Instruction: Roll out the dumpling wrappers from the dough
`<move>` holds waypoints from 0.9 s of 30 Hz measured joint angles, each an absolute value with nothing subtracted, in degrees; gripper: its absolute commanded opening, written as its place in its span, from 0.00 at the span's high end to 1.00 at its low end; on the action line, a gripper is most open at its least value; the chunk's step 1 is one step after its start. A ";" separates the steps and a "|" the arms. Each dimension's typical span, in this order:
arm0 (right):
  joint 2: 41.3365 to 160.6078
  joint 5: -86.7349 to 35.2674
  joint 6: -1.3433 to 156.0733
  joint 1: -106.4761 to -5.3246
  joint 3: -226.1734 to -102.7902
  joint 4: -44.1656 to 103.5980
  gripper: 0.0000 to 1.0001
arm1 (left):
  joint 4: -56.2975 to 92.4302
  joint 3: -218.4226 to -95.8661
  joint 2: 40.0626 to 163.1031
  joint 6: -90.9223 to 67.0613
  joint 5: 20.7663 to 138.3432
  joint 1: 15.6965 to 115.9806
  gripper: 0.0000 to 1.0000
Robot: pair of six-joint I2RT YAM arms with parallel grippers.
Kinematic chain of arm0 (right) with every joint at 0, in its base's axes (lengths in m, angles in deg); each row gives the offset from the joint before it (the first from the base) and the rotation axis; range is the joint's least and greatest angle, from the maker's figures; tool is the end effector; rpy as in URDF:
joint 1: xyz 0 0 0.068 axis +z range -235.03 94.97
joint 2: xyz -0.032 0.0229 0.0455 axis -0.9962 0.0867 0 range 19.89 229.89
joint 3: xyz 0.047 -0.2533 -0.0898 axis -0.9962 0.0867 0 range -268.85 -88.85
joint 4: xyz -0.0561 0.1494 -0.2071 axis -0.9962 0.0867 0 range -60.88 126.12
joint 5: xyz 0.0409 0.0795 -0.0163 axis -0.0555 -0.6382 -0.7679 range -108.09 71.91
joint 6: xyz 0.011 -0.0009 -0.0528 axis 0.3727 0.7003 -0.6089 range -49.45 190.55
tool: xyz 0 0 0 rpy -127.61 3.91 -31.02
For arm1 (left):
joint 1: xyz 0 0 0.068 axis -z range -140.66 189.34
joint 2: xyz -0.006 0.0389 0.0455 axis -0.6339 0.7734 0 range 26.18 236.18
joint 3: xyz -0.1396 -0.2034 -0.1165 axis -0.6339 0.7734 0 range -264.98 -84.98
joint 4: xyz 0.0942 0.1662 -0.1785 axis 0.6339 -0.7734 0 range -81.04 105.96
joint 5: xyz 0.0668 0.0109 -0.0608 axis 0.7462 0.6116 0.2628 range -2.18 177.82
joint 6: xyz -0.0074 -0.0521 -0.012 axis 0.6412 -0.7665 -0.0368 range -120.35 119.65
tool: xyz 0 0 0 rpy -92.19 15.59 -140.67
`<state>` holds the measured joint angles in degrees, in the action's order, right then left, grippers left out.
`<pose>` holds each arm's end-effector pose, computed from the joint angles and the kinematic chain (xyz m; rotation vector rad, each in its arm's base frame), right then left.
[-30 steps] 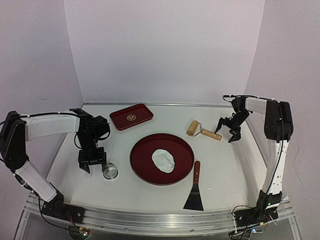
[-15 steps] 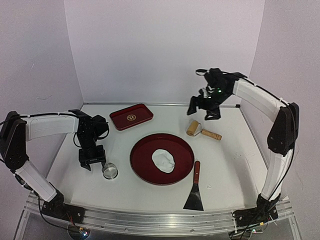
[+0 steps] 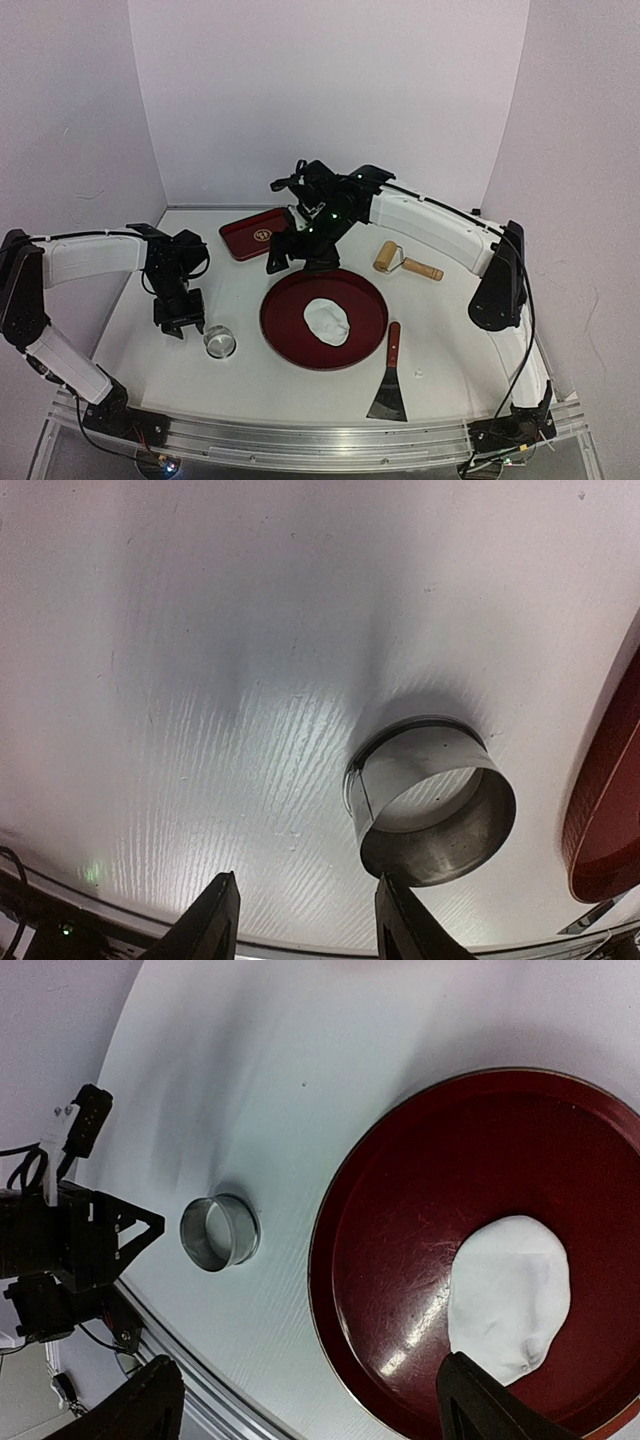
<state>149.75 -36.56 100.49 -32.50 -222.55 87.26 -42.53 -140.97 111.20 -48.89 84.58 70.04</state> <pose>0.2906 0.3978 0.3049 -0.6758 2.6535 0.9149 0.2098 -0.1269 0.2005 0.4844 -3.0994 0.1114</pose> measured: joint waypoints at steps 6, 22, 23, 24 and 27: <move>146.65 -33.03 103.62 -31.10 -213.27 86.02 0.12 | -38.28 -138.38 111.27 -46.01 82.87 70.04 0.55; 137.66 -28.05 108.32 -30.04 -203.14 83.63 0.12 | -31.81 -136.54 116.63 -41.12 81.27 70.04 0.92; 137.41 -27.98 108.33 -30.00 -202.93 83.59 0.12 | -31.51 -136.19 116.63 -40.97 81.21 70.04 0.93; 137.30 -27.94 108.31 -29.98 -202.80 83.54 0.12 | -31.25 -135.82 116.63 -40.85 81.02 70.04 0.96; 137.25 -27.94 108.25 -29.98 -202.24 83.41 0.12 | -30.42 -135.26 116.67 -40.91 80.54 70.05 1.00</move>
